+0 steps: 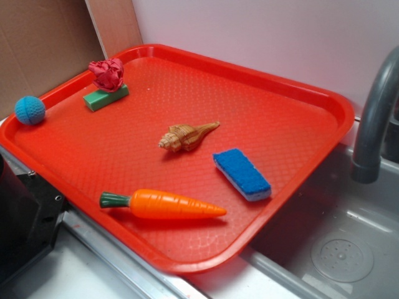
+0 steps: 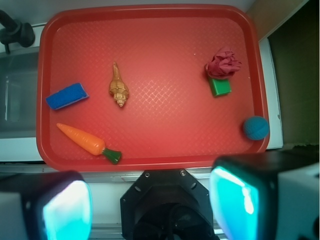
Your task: Grab the shell.
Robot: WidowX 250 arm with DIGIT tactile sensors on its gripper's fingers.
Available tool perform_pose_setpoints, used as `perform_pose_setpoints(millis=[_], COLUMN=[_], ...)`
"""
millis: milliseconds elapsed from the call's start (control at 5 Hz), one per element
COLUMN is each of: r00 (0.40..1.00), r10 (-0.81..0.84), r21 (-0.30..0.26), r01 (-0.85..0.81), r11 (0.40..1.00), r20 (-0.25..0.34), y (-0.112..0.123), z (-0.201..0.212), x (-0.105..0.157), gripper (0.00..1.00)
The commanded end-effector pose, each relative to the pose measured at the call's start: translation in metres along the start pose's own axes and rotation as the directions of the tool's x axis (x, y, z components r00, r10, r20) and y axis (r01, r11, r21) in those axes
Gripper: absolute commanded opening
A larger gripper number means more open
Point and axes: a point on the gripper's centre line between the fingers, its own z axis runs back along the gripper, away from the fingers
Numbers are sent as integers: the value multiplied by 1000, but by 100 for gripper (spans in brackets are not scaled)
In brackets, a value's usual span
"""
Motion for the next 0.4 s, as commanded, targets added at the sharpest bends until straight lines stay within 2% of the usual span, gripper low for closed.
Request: perform_pose_setpoints(millis=[0,200], r00=[1000,999], r10=[0,15], r21=[0,2], r01=[0,-15], r11=[1000,1000], r20=[0,-32], y=[0,-32], z=[0,-56], x=[0,42], gripper=[100,100])
